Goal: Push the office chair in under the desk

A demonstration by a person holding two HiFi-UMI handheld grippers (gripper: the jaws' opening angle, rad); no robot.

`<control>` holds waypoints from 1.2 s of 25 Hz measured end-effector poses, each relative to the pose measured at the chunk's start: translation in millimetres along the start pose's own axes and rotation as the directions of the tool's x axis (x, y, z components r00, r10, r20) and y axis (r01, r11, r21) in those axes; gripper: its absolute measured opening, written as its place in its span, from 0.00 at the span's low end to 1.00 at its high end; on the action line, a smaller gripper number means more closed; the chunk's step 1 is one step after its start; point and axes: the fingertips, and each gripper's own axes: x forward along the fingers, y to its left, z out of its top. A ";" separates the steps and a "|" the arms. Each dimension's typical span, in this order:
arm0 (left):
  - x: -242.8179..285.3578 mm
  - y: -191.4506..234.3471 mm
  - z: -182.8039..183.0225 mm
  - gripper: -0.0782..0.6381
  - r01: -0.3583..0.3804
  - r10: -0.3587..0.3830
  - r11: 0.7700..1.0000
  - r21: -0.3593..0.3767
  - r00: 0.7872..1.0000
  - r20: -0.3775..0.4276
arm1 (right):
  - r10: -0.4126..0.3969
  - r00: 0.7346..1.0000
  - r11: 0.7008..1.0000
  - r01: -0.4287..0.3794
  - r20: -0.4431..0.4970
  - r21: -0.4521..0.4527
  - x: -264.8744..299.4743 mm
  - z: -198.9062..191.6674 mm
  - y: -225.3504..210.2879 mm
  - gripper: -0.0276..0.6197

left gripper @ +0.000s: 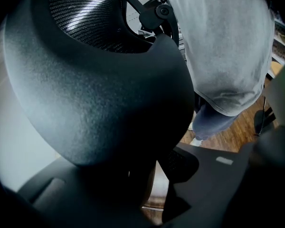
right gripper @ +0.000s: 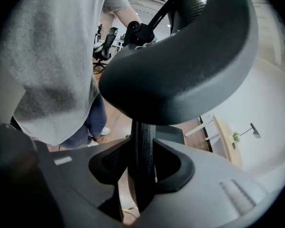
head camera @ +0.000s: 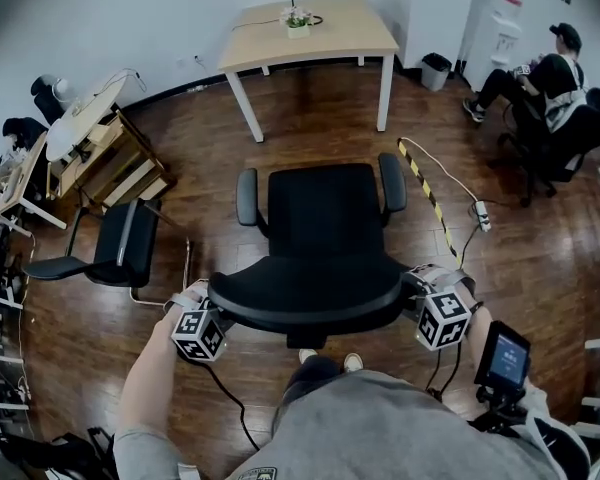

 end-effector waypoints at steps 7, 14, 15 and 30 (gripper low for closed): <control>20.2 44.9 -11.3 0.31 -0.011 0.011 1.000 0.009 1.000 0.006 | -0.003 1.000 1.000 0.003 -0.029 0.010 15.0 -16.2 -46.2 0.27; 43.1 88.7 -25.9 0.31 0.004 -0.004 1.000 0.014 1.000 0.011 | 0.004 0.995 1.000 -0.002 -0.096 0.028 35.2 -32.6 -90.9 0.27; 46.1 95.7 -28.8 0.31 0.005 -0.006 1.000 0.016 1.000 0.011 | 0.003 0.995 0.999 0.001 -0.104 0.033 38.5 -34.5 -97.7 0.27; 87.1 218.8 -81.2 0.31 0.018 -0.020 0.999 0.050 0.999 0.028 | -0.078 0.982 0.991 0.096 -0.172 0.098 89.8 -50.4 -218.9 0.27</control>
